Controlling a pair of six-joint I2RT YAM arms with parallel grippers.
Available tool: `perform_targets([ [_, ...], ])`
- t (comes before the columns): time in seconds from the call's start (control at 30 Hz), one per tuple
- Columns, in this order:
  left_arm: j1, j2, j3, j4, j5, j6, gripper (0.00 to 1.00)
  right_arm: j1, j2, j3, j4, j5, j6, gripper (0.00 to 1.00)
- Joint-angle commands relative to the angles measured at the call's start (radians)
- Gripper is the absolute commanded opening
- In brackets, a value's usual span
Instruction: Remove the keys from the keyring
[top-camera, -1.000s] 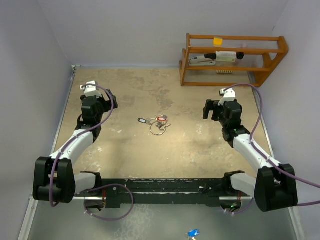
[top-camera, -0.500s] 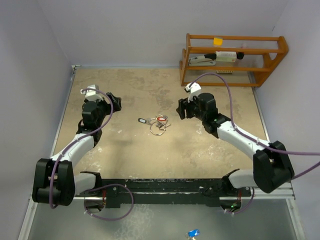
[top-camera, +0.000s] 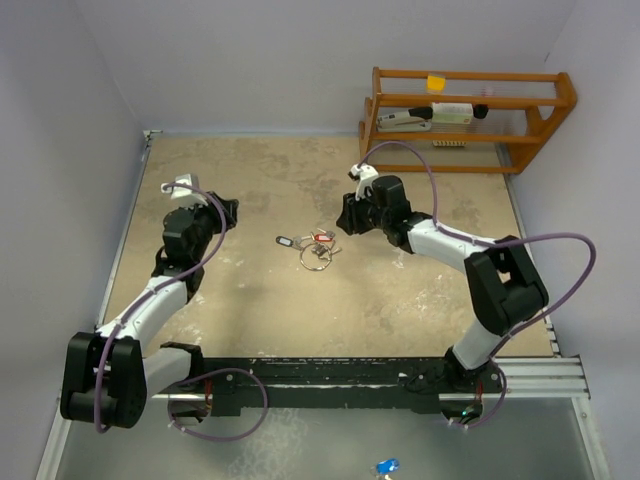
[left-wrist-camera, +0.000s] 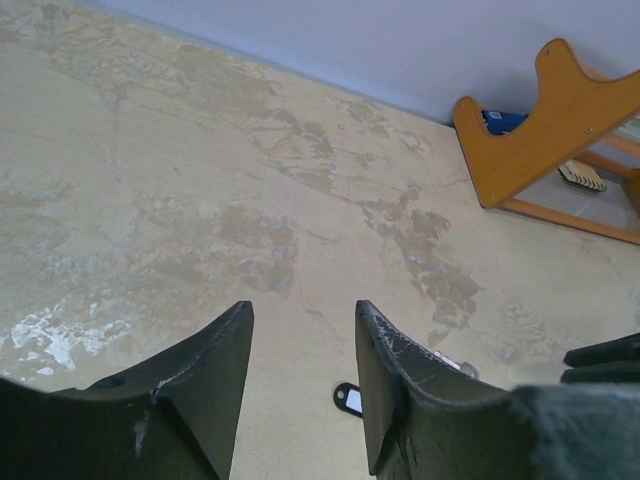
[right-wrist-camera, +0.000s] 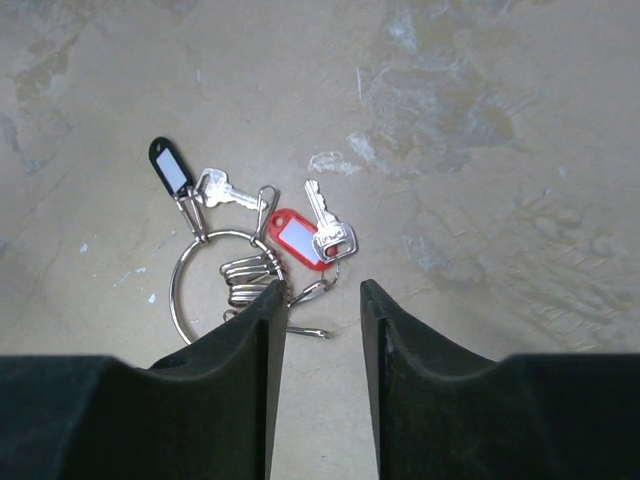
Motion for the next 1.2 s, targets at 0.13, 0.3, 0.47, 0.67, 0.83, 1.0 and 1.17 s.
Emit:
perform_targets([
  [0.13, -0.016, 0.013, 0.015, 0.021, 0.015, 0.012, 0.42, 0.01, 0.096, 0.046, 0.028, -0.107, 0.081, 0.34],
  [0.3, -0.016, 0.027, 0.023, 0.017, 0.005, 0.014, 0.46, 0.013, 0.117, 0.025, 0.048, -0.119, 0.097, 0.31],
  [0.47, -0.017, 0.033, 0.024, 0.011, 0.013, 0.021, 0.46, 0.014, 0.143, 0.045, 0.053, -0.116, 0.093, 0.3],
  [0.67, -0.018, 0.03, 0.025, -0.001, 0.017, 0.031, 0.46, 0.014, 0.184, 0.077, 0.044, -0.093, 0.081, 0.3],
  [0.83, -0.019, 0.029, 0.025, 0.0, 0.021, 0.032, 0.45, 0.014, 0.21, 0.093, 0.041, -0.082, 0.08, 0.31],
  [1.0, -0.022, 0.03, 0.024, -0.002, 0.023, 0.038, 0.46, 0.014, 0.217, 0.1, 0.028, -0.071, 0.067, 0.3],
  [1.17, -0.024, 0.031, 0.022, -0.003, 0.021, 0.04, 0.46, 0.014, 0.224, 0.101, 0.024, -0.069, 0.065, 0.3],
])
